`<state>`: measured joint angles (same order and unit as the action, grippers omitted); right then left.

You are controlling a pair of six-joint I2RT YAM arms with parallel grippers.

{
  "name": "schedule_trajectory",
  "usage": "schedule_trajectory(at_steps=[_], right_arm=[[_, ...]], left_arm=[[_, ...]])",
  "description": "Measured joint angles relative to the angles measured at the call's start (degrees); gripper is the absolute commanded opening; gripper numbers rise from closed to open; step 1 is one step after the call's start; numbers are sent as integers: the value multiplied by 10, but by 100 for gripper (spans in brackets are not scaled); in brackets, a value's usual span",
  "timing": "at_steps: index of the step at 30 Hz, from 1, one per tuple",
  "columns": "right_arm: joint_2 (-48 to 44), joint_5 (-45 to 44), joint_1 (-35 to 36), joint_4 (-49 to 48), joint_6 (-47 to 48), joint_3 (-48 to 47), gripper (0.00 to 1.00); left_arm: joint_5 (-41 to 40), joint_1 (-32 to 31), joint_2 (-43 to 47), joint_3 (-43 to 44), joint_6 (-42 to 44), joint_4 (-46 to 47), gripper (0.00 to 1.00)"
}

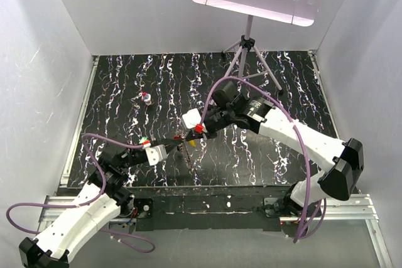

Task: Put the keys on the keyring

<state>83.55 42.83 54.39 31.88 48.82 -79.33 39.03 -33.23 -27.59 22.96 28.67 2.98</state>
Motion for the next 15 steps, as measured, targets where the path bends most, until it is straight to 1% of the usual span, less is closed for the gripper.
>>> schedule_trajectory(at_steps=[15], right_arm=[[5,-8,3,15,13,-8,1]], left_arm=[[-7,0,-4,0,-10,0,0]])
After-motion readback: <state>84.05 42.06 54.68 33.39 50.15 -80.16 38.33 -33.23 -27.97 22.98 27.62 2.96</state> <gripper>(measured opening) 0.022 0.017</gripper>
